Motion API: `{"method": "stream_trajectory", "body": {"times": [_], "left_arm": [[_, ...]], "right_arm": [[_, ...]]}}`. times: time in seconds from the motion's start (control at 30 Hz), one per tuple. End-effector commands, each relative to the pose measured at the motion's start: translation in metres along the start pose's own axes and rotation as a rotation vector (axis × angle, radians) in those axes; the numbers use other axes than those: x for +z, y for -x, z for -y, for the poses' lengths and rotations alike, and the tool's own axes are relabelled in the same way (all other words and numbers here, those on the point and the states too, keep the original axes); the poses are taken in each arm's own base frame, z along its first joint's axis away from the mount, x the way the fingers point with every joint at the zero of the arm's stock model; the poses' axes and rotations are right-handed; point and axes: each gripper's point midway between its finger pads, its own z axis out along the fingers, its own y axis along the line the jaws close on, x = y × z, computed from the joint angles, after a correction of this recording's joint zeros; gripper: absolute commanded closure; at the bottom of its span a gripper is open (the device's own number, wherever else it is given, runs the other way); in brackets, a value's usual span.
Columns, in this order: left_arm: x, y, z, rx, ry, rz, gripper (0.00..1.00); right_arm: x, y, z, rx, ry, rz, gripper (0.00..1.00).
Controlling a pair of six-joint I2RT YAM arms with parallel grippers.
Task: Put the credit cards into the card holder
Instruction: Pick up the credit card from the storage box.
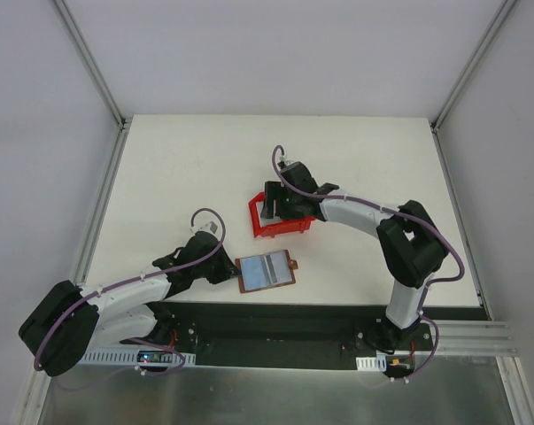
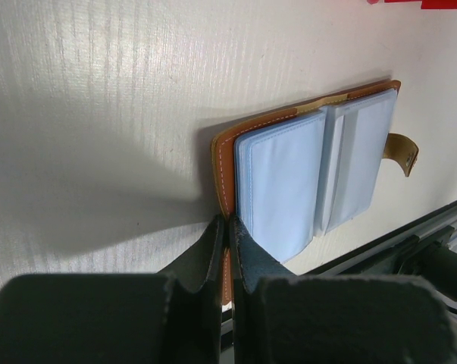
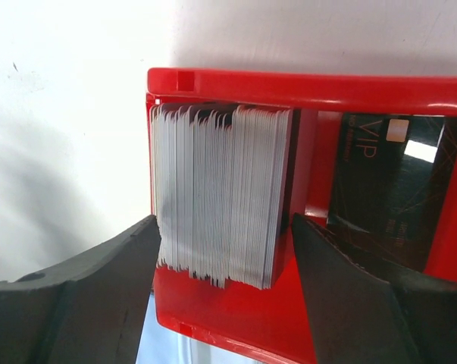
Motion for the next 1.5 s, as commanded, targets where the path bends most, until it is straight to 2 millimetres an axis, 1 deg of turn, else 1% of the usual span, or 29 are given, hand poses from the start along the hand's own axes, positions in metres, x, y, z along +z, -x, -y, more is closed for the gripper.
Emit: {"method": "stream_trajectory", "body": {"times": [0.0,0.07,0.23,0.43,0.6,0.7,0.9,0.97,1.17,1.37,1.47], "left_arm": [[-0.001,0.007,0.002,0.000,0.000,0.024,1.00],[-0.001,0.007,0.002,0.000,0.000,0.024,1.00],[-0.001,0.007,0.003,0.001,-0.002,0.023,1.00],[-0.001,0.007,0.003,0.004,0.000,0.017,1.00],[0.000,0.007,0.003,0.006,0.001,0.016,1.00],[0.000,0.007,0.003,0.007,0.001,0.014,1.00],[-0.001,0.006,0.003,0.007,0.001,0.014,1.00],[-0.001,0.006,0.002,0.006,0.001,0.016,1.00],[-0.001,0.007,0.004,0.006,-0.003,0.018,1.00],[-0.001,0.007,0.005,0.007,-0.003,0.015,1.00],[-0.001,0.007,0.005,0.009,-0.003,0.015,1.00]], "right_arm": [[-0.013,0.025,-0.005,-0.008,-0.013,0.085,0.27],[-0.012,0.028,-0.005,-0.020,-0.017,0.074,0.27],[-0.003,0.026,-0.003,-0.033,-0.001,0.025,0.25],[0.006,0.020,-0.011,-0.035,0.042,-0.043,0.24],[0.008,0.017,-0.010,-0.033,0.039,-0.060,0.24],[0.007,0.015,-0.012,-0.033,0.053,-0.067,0.24],[-0.004,0.022,-0.022,-0.035,0.090,-0.041,0.29],[-0.009,0.025,-0.024,-0.040,0.100,-0.031,0.32],[-0.021,0.034,-0.028,-0.046,0.106,0.005,0.38],[-0.024,0.035,-0.030,-0.044,0.114,0.010,0.44],[-0.024,0.035,-0.029,-0.045,0.107,0.011,0.48]]}}
